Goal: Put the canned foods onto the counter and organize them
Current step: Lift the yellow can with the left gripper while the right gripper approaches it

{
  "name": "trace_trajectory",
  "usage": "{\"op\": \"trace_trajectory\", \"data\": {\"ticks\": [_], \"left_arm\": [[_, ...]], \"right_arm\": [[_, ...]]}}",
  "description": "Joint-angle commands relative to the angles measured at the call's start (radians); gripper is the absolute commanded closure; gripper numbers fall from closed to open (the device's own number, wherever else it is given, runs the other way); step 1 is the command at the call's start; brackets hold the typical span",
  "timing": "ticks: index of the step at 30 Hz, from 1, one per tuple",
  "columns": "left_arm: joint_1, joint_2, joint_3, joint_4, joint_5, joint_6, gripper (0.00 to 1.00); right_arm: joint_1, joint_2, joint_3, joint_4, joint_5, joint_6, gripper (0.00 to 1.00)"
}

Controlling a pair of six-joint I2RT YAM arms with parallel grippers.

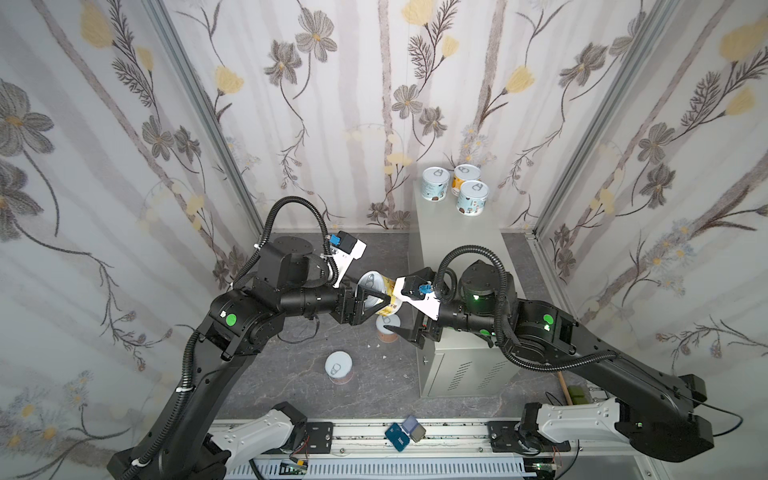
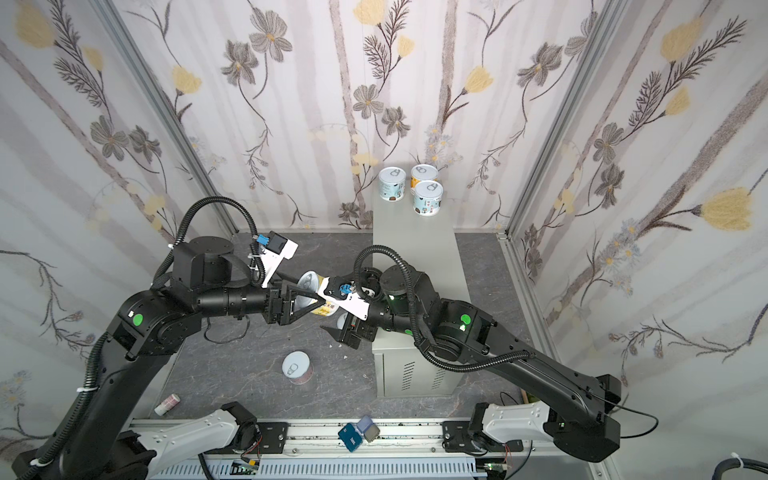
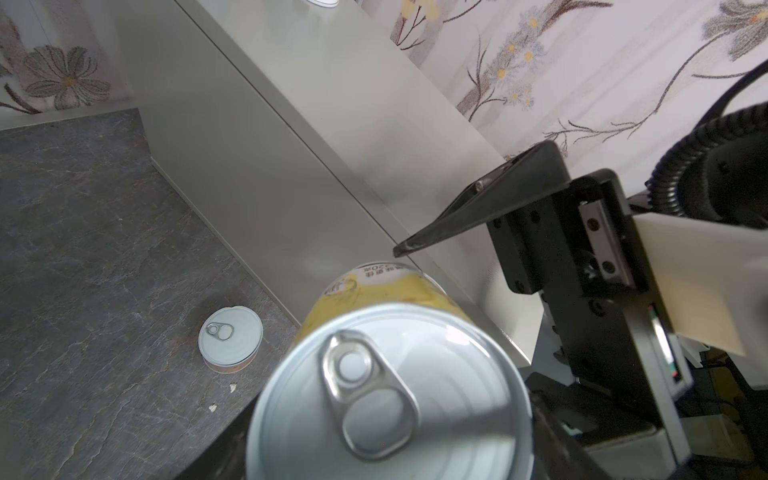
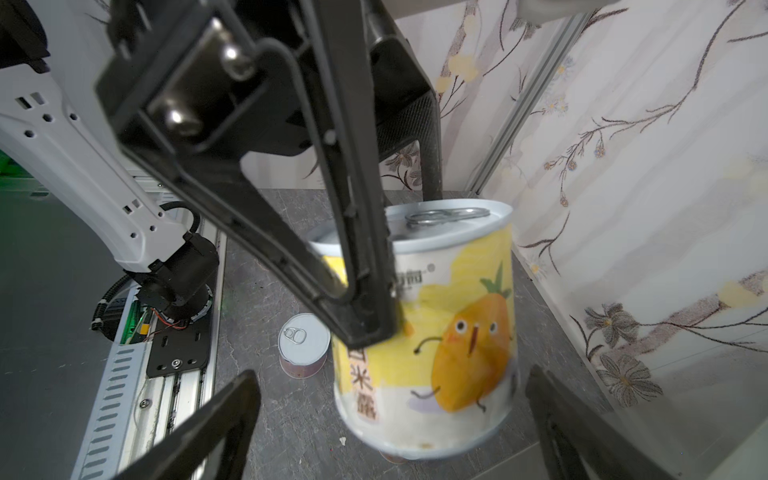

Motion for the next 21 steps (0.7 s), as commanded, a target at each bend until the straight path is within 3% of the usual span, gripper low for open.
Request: {"op": "trace_trajectory", "data": {"ticks": [1, 6, 21], "left_arm": [[0.002, -0.003, 0.014, 0.039, 0.031, 0.017, 0.59], [0.002, -0.011, 0.018, 0.03, 0.035, 0.019, 0.59], [0.003, 0.0, 0.031, 0.044, 0.046, 0.012, 0.59]], "right_arm": [[0.017, 0.03, 0.013, 0.1, 0.121, 0.025, 0.0], [0.023, 0.055, 0.014, 0.142, 0.191, 0.039, 0.01], [0.023, 0.098, 0.034, 0.177, 0.17, 0.03, 0.16]]}}
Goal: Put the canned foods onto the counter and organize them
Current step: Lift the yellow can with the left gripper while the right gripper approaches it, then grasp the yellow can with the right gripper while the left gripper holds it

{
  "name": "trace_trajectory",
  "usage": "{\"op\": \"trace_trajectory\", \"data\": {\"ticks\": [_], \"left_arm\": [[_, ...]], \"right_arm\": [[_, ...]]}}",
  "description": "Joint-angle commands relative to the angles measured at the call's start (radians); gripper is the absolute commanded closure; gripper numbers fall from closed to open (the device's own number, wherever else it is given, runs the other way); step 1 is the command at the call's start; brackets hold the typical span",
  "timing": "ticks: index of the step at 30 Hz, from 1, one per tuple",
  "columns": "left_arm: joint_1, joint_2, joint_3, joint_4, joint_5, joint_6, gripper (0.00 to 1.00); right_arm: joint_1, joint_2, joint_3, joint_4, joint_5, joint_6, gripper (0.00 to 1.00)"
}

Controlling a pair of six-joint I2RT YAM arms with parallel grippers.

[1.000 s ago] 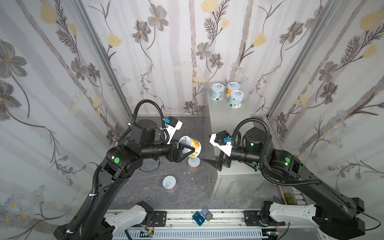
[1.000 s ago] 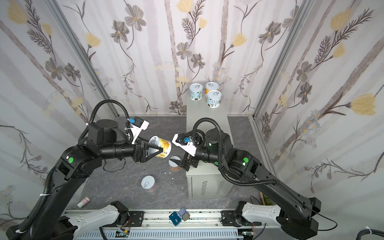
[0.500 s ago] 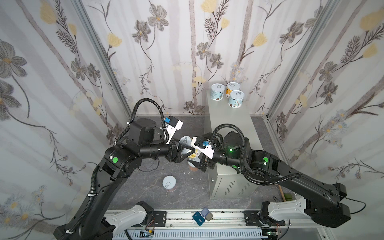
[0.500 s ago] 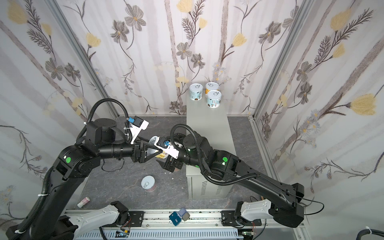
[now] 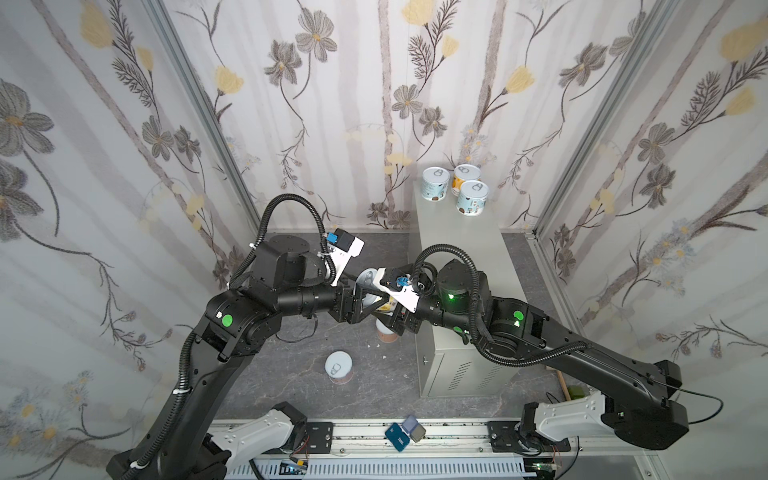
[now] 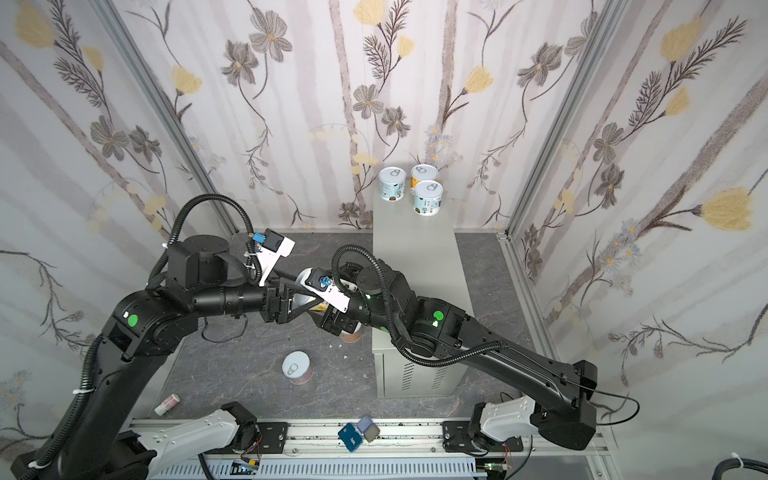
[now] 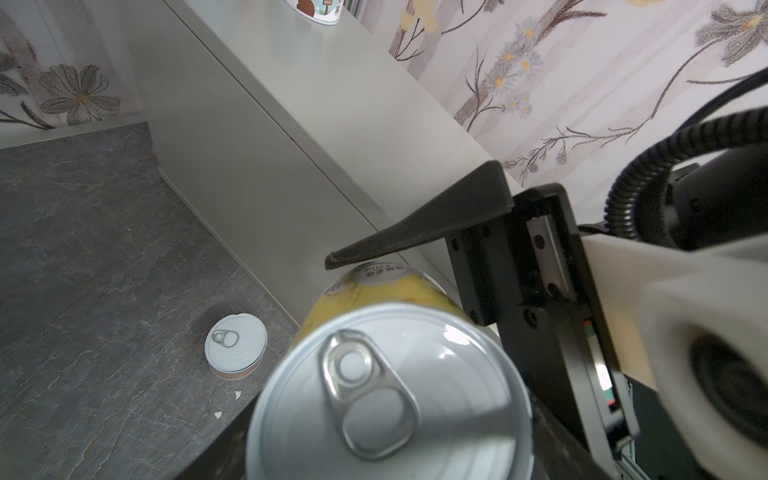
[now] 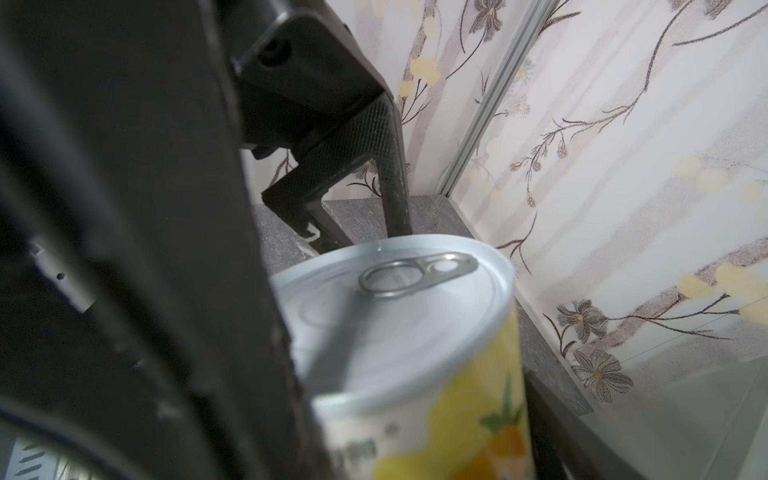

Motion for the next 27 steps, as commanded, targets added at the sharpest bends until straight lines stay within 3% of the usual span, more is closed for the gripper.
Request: {"op": "trace_trajectory", "data": {"ticks": [1, 6, 9, 17, 22, 27], "left_arm": [[0.0, 0.002, 0.015, 0.044, 0.053, 0.008, 0.59], [-0.001, 0.004, 0.02, 0.048, 0.06, 0.003, 0.57], [-0.001, 0.003, 0.018, 0.054, 0.064, -0.003, 0.5], [0.0, -0.034, -0.009, 0.105, 0.05, -0.02, 0.0], [-0.001, -0.067, -0.021, 0.198, 0.054, -0.035, 0.0], [0.0, -0.085, -0.091, 0.42, 0.075, -0.096, 0.0]], "right_arm": [[0.0, 0.007, 0.0, 0.081, 0.043, 0.004, 0.17], [-0.003, 0.002, -0.005, 0.099, 0.074, 0.012, 0.24], [-0.003, -0.007, -0.009, 0.112, 0.087, 0.011, 0.27], [-0.048, -0.055, -0.053, 0.159, 0.02, 0.058, 0.31], [-0.106, -0.107, -0.093, 0.184, -0.09, 0.133, 0.31], [-0.157, -0.162, -0.128, 0.222, -0.167, 0.263, 0.32]]}}
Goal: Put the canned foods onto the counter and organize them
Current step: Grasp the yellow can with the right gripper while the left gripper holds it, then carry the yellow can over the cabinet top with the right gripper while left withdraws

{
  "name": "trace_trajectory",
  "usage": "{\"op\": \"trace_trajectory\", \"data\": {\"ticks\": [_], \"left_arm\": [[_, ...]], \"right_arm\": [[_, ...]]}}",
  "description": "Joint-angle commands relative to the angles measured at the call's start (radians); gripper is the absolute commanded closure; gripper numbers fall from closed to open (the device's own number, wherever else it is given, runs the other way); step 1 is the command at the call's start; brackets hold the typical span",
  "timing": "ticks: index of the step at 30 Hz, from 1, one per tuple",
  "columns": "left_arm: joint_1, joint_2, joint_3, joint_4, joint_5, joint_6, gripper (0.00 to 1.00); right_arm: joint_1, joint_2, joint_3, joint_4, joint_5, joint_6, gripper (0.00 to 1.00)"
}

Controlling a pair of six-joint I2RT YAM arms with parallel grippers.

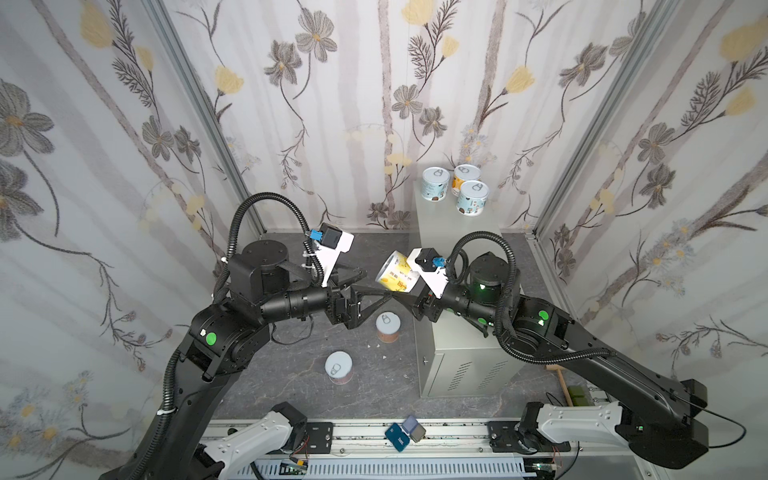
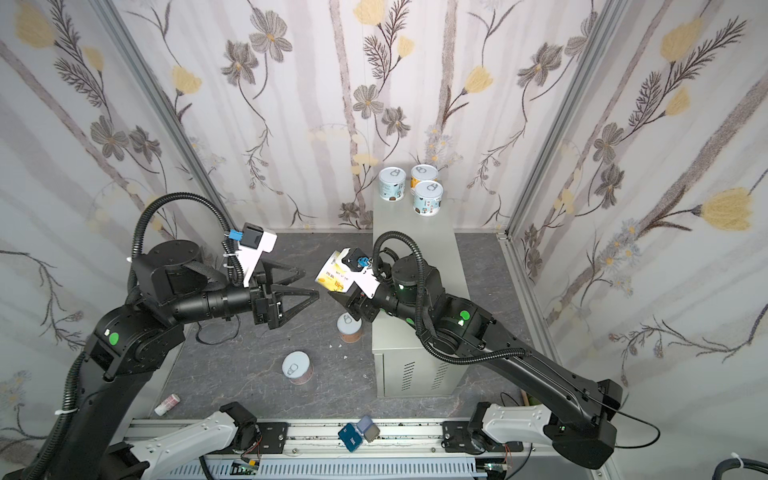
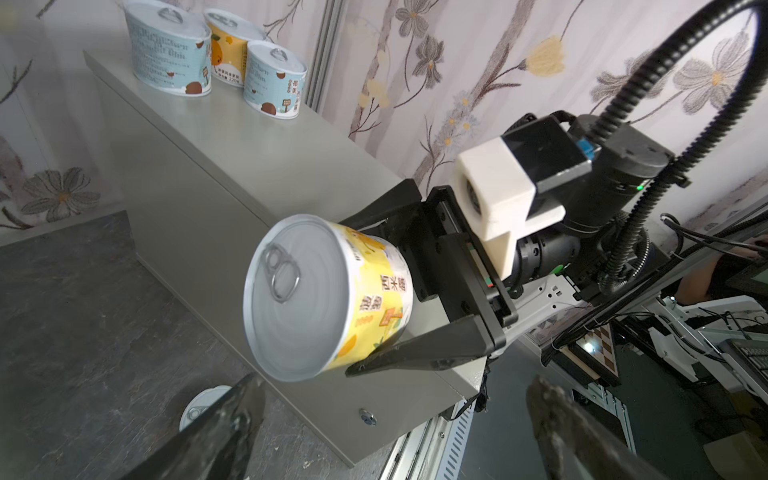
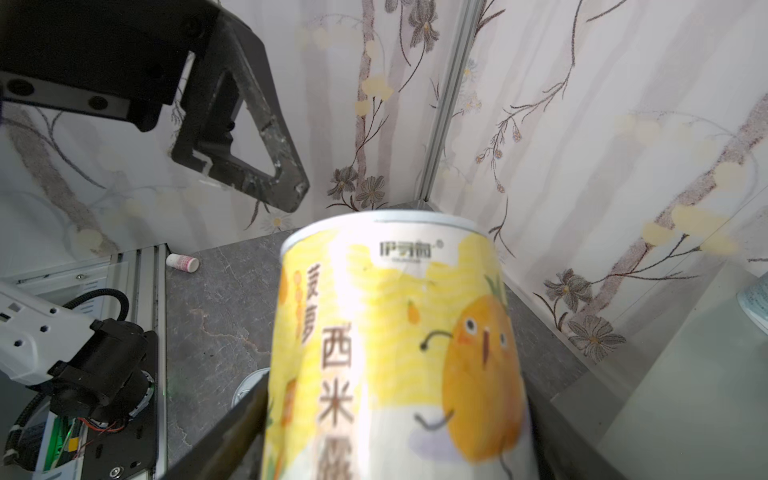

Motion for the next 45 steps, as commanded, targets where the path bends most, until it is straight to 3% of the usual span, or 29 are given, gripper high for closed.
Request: {"op": "trace_trajectory", "data": {"ticks": [1, 5, 15, 21, 26, 30, 45], "left_arm": [[0.0, 0.007, -0.034, 0.21, 0.027, -0.055, 0.0], [0.001, 0.039, -0.072, 0.276, 0.015, -0.062, 0.0], [0.057, 0.007, -0.261, 0.333, -0.152, -0.082, 0.0], [0.114, -0.049, -0.304, 0.416, -0.078, -0.13, 0.0], [0.152, -0.034, -0.362, 0.636, 0.141, -0.275, 0.0], [0.153, 0.001, -0.362, 0.74, 0.224, -0.341, 0.0], [0.124, 0.142, -0.297, 0.759, 0.251, -0.358, 0.0]], "right_arm": [[-0.011, -0.033, -0.018, 0.154, -0.071, 0.121, 0.32], [-0.014, -0.062, -0.058, 0.175, -0.036, 0.155, 0.35], [-0.034, -0.068, -0.062, 0.134, 0.027, 0.148, 0.38], [-0.041, -0.092, -0.069, 0.14, 0.048, 0.139, 0.39], [-0.061, -0.119, -0.083, 0.154, 0.03, 0.15, 0.39], [-0.082, -0.148, -0.092, 0.145, 0.044, 0.16, 0.39], [-0.229, -0.295, -0.258, 0.093, 0.111, 0.213, 0.37]]}}
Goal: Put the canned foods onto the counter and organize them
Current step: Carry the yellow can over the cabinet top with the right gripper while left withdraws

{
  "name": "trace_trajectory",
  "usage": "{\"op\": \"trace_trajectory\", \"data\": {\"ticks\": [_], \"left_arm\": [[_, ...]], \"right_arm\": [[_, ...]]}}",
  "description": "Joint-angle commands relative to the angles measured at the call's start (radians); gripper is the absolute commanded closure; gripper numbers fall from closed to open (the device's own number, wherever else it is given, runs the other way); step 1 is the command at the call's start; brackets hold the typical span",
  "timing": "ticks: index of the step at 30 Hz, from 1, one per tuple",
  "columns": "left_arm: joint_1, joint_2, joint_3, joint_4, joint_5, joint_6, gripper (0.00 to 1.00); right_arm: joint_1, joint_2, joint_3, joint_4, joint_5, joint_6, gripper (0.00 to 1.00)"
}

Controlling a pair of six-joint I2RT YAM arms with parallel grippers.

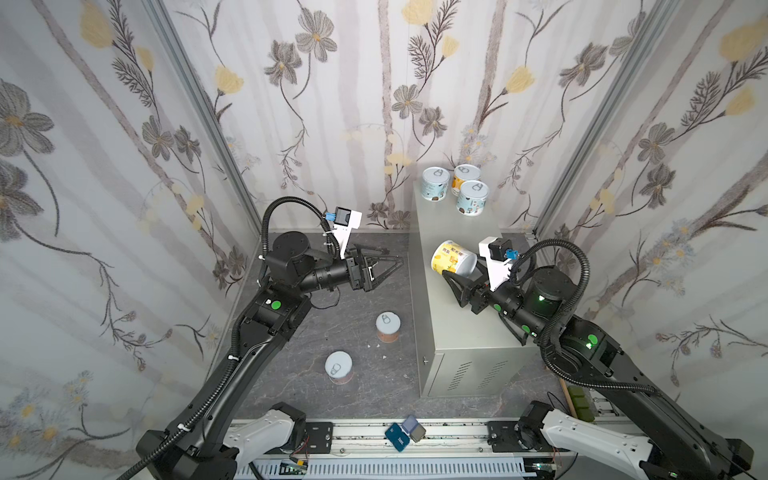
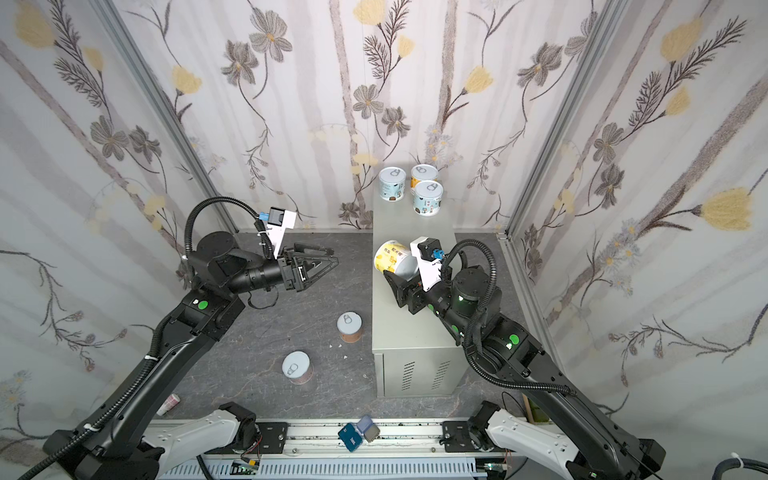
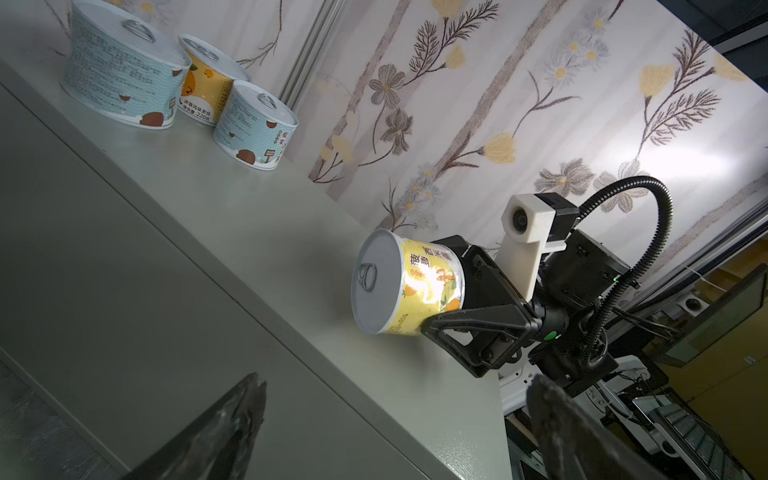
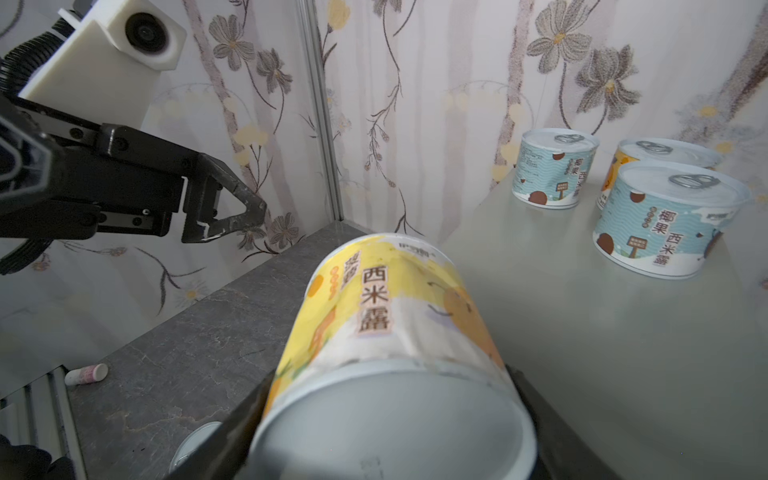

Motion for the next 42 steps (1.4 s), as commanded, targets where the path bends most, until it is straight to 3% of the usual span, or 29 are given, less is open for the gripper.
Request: {"op": "trace_trajectory", "data": {"ticks": [1, 7, 13, 23, 32, 42], "left_arm": [[-0.021, 0.028, 0.027, 0.045, 0.016, -0.006, 0.0], [-0.068, 0.096, 0.068, 0.042, 0.004, 0.007, 0.0], [-0.117, 0.182, 0.157, -0.066, -0.036, 0.06, 0.0], [-0.171, 0.258, 0.252, -0.1, -0.051, 0.08, 0.01], [-0.115, 0.162, 0.231, -0.143, -0.11, 0.109, 0.0], [-0.015, -0.011, 0.057, -0.129, -0.103, 0.122, 0.0]], "right_arm": [[-0.006, -0.012, -0.024, 0.045, 0.006, 0.031, 0.37], [-0.014, -0.036, -0.063, 0.041, 0.023, 0.041, 0.35], [-0.02, -0.065, -0.088, 0.032, 0.025, 0.043, 0.23], [-0.022, -0.065, -0.041, -0.03, -0.001, 0.028, 0.09], [-0.021, 0.092, 0.306, -0.414, -0.008, 0.021, 0.01], [-0.016, 0.44, 0.865, -0.916, 0.058, -0.034, 0.0]]}}
